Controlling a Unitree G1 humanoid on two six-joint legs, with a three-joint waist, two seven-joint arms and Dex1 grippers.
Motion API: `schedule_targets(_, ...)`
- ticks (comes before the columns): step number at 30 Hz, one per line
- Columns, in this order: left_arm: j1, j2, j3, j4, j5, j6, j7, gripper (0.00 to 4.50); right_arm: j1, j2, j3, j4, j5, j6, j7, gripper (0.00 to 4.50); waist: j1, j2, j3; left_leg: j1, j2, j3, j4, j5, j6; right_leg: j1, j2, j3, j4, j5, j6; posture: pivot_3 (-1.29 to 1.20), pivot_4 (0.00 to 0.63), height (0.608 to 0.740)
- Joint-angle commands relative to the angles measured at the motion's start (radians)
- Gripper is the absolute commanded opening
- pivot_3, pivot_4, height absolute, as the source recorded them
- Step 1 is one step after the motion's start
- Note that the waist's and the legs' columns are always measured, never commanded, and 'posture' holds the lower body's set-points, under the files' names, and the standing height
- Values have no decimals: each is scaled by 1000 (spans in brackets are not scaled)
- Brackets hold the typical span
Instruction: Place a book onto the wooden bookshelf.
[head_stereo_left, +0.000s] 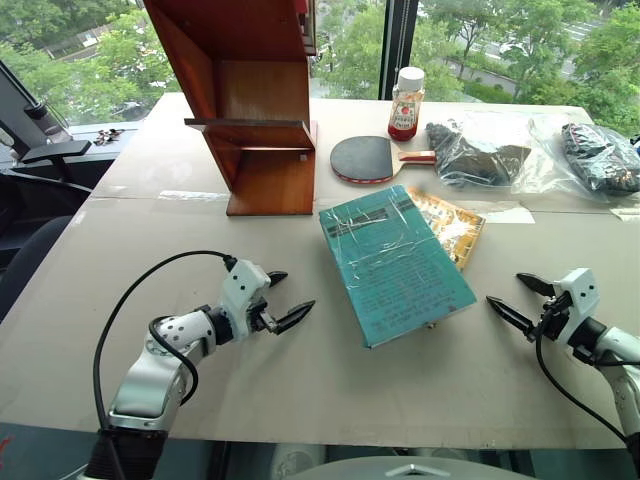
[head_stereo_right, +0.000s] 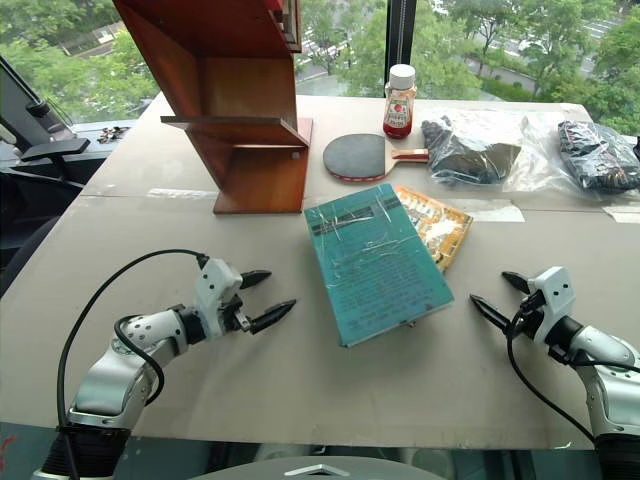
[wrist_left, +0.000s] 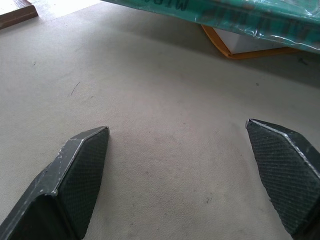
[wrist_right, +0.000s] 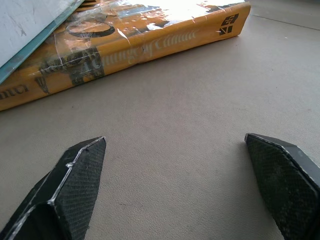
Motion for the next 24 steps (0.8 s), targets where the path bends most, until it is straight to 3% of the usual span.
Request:
schedule_targets(1,4,-4,2,-41,-15,25,8,4500,2,-26,-32,-8,5,-22,16,4414,0,0,0,0,0,0,0,0,0,0,0,0,0,0,0,0,150,740)
schedule_targets(16,-11,-29,-17,-58,-16,63,11,4500,17,-40,-59,-6,-16,-94,-10,4414,1,0,1,0,0,0,0,0,0,0,0,0,0,0,0,0,150,740)
schedule_targets(24,-52,-40,-51,-160,-69,238,39,4500,40,-56,-83,-48,0,-70,-5,4414,2,0,1,0,-1,0,0,0,0,0,0,0,0,0,0,0,150,740)
